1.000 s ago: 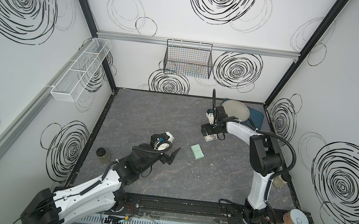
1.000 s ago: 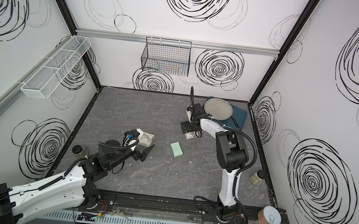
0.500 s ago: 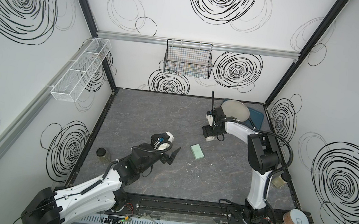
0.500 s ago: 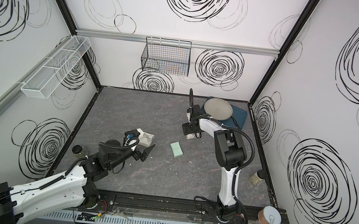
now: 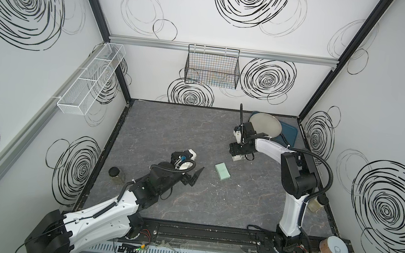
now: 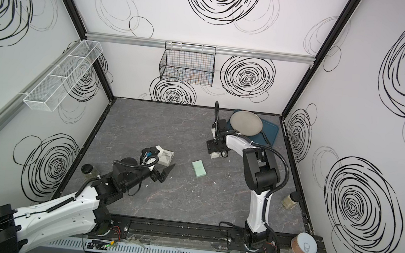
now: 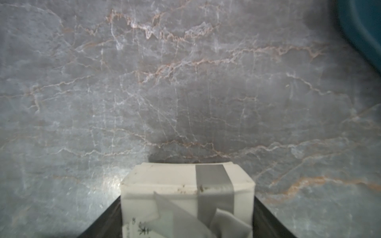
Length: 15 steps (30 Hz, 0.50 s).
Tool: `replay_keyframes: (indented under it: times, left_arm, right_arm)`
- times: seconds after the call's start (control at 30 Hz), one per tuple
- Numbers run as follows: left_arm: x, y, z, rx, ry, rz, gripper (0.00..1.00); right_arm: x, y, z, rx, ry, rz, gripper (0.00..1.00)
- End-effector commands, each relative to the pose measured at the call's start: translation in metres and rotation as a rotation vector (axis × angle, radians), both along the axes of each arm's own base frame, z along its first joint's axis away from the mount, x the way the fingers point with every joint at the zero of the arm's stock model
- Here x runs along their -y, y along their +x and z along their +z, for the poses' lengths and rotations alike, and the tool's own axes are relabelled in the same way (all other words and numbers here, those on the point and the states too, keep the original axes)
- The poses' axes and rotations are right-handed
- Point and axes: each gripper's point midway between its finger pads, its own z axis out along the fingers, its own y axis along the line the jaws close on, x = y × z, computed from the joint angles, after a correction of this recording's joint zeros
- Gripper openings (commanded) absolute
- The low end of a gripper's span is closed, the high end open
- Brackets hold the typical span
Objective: Take the rings out of the lift-off lid box
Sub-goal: Pick up the jewelry box from the center of the board.
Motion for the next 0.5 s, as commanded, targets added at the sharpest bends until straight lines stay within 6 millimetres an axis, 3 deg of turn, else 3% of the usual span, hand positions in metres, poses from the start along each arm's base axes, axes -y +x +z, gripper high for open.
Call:
replay_keyframes:
  times: [0.0, 0.27, 0.47]
  left_arm:
    - [0.003, 0.004, 0.021, 0.074, -0.021, -0.001, 1.00]
    - [-0.003, 0.030, 0.023, 0.114, -0.034, 0.004, 1.00]
    - [0.016, 0.037, 0.022, 0.183, -0.005, -0.090, 1.00]
  right_arm:
    - [0.001, -0.006, 0.033, 0.010, 0.101, -0.018, 0.77]
    - [-0.008, -0.029, 0.083, -0.029, 0.484, 0.025, 0.77]
    - [-0.018, -0.057, 0.116, -0.074, 0.753, 0.080, 0.77]
